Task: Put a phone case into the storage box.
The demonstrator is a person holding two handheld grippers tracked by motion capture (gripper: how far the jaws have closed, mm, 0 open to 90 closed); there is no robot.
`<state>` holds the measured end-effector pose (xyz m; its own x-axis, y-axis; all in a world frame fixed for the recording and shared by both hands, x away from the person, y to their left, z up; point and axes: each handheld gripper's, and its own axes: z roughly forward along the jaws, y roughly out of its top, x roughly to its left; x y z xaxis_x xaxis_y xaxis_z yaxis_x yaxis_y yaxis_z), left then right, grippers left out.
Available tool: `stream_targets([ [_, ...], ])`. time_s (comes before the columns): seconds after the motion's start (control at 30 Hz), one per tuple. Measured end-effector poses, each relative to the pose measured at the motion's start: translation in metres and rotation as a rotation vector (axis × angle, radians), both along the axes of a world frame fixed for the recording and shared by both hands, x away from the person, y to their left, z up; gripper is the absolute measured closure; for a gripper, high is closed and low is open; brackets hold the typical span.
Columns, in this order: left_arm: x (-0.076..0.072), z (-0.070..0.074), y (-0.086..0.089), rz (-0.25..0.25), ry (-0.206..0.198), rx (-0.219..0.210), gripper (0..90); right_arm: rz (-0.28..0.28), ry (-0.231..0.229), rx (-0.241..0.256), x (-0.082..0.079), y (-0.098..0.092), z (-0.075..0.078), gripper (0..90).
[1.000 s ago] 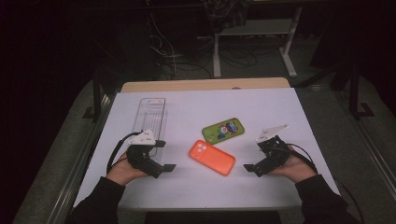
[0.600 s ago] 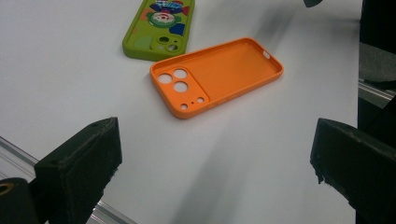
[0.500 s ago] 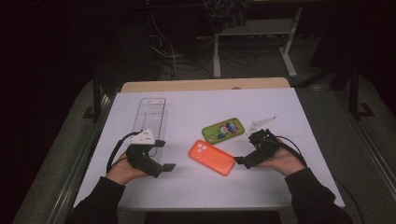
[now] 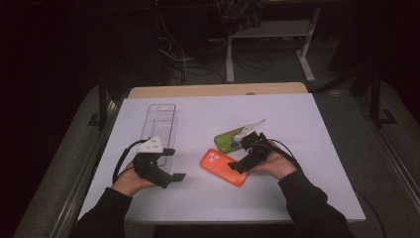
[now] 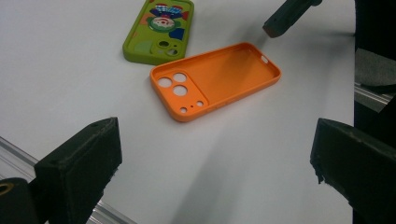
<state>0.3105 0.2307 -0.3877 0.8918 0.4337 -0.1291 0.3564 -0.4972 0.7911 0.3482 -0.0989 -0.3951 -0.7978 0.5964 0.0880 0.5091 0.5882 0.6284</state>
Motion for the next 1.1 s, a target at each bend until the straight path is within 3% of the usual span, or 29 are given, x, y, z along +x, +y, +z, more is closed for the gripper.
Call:
stream_targets([
  [0.5, 0.001, 0.000, 0.001, -0.002, -0.001, -0.003, 1.6, 0.029, 0.020, -0.001, 0.009, 0.032, -0.011, 1.4],
  [0.7, 0.001, 0.000, 0.001, 0.002, -0.001, -0.007, 1.6, 0.054, 0.017, -0.061, 0.009, 0.041, -0.023, 2.5],
  [0.73, 0.001, 0.000, 0.001, 0.002, -0.002, -0.010, 1.6, 0.051, 0.032, -0.055, 0.008, 0.043, -0.024, 2.9],
  [1.0, 0.001, 0.000, 0.001, -0.002, -0.001, -0.006, 1.7, 0.081, 0.009, -0.109, 0.008, 0.045, -0.038, 6.2],
  [1.1, 0.000, 0.000, 0.000, -0.002, -0.001, -0.005, 1.6, 0.089, 0.028, -0.107, 0.006, 0.046, -0.041, 8.4],
])
